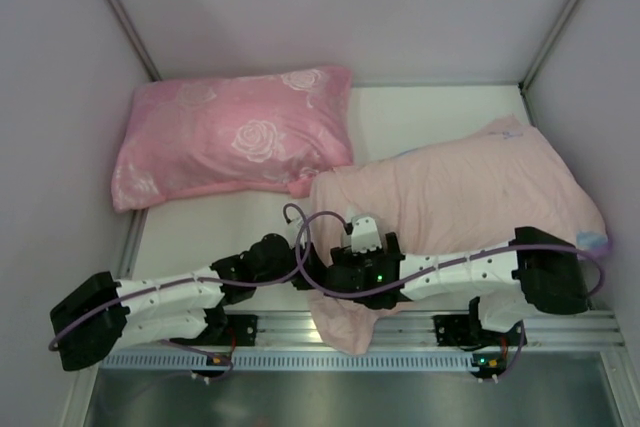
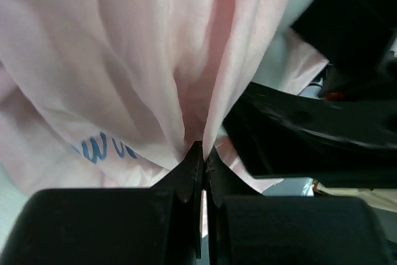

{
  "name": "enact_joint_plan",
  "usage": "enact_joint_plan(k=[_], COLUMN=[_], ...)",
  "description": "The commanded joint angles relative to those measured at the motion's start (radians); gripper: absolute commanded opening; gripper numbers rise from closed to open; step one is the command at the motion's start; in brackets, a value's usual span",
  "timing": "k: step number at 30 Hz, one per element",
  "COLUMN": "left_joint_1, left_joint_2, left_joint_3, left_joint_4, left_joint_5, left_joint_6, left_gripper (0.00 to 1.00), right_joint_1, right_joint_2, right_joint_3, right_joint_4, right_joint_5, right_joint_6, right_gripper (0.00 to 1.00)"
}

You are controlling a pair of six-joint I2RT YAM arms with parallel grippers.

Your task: Remove the pillowcase from the pillow

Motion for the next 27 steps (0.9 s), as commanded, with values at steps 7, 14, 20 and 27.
enact_joint_plan(k=[7,14,20,27], left_joint_1=[0.001,0.003,0.001,0.001], left_joint_2=[-0.044,-0.052,0.061,0.278], left_joint_3=[-0.024,-0.026,0.028,0.171], left_joint_4=[-0.026,-0.078,-0.175,-0.311], left_joint_5=[-0.027,-0.060,-0.106,-0.261], left_joint_6=[-0.020,-0.015,0.008,0.009], left_gripper=[0.00,0.00,0.00,0.00], right_joint_1=[-0.140,-0.149,-0.163,-0.227], right_joint_2=[0.177,-0.015,-0.540,-0.807], right_joint_3=[-0.185,-0.201,-0.164,-0.127], right_joint_4=[0.426,0.400,0.428,0.413], right_joint_5=[-0.188,-0.104,-0.093,-0.252], right_joint_6=[-0.153,-0.129,-0.297,-0.299], right_gripper=[0.56,0.00,0.00,0.00])
